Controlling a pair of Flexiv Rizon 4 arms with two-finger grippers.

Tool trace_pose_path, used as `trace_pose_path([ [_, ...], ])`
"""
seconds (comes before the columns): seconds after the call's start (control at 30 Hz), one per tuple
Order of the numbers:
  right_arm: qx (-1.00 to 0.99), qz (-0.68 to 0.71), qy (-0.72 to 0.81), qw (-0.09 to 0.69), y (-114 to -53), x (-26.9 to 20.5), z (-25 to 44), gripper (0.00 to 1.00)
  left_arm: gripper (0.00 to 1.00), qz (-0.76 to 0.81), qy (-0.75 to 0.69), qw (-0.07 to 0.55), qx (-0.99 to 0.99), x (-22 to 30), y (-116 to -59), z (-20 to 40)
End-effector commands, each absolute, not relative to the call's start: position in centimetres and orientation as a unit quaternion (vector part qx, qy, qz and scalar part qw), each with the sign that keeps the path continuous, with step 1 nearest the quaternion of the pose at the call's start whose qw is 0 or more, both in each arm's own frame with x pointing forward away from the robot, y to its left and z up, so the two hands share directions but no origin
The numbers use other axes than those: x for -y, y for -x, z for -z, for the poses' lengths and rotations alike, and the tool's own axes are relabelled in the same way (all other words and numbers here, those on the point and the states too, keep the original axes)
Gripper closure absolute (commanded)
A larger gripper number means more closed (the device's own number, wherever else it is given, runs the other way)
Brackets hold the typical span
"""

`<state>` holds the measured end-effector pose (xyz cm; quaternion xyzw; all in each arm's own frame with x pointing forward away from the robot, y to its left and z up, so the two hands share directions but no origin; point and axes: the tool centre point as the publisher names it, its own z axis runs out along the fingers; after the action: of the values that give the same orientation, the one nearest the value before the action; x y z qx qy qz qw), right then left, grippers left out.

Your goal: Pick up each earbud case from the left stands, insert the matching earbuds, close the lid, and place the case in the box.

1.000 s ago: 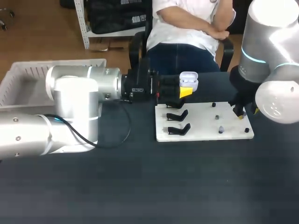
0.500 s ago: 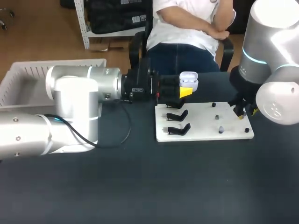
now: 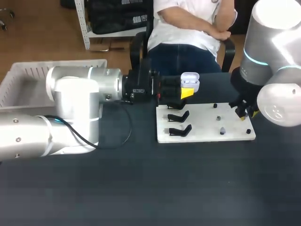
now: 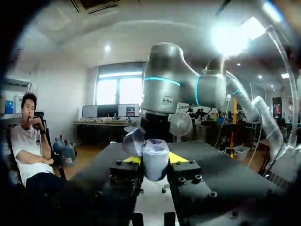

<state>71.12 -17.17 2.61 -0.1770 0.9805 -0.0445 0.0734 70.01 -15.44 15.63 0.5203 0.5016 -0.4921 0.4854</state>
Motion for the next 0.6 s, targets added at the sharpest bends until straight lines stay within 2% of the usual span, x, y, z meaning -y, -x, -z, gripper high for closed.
trace_pose_path([
  [0.03, -0.981, 0.044, 0.174, 0.075, -71.16, 17.12, -2.34, 0.7, 1.0, 0.491, -0.519, 0.489, -0.501, 15.42, -69.82, -15.56],
  [0.27, -0.981, 0.043, 0.175, 0.074, -71.33, 16.99, -2.08, 0.73, 1.0, 0.491, -0.519, 0.489, -0.501, 15.42, -69.82, -15.56],
  [0.4, -0.981, 0.042, 0.175, 0.073, -71.36, 16.97, -2.04, 0.81, 1.0, 0.491, -0.519, 0.489, -0.501, 15.42, -69.82, -15.56],
  [0.53, -0.981, 0.044, 0.175, 0.072, -71.46, 17.04, -2.03, 0.75, 1.0, 0.491, -0.519, 0.489, -0.501, 15.42, -69.82, -15.56],
  [0.6, -0.981, 0.045, 0.175, 0.071, -71.53, 17.05, -2.02, 0.75, 1.0, 0.491, -0.519, 0.489, -0.501, 15.42, -69.82, -15.56],
])
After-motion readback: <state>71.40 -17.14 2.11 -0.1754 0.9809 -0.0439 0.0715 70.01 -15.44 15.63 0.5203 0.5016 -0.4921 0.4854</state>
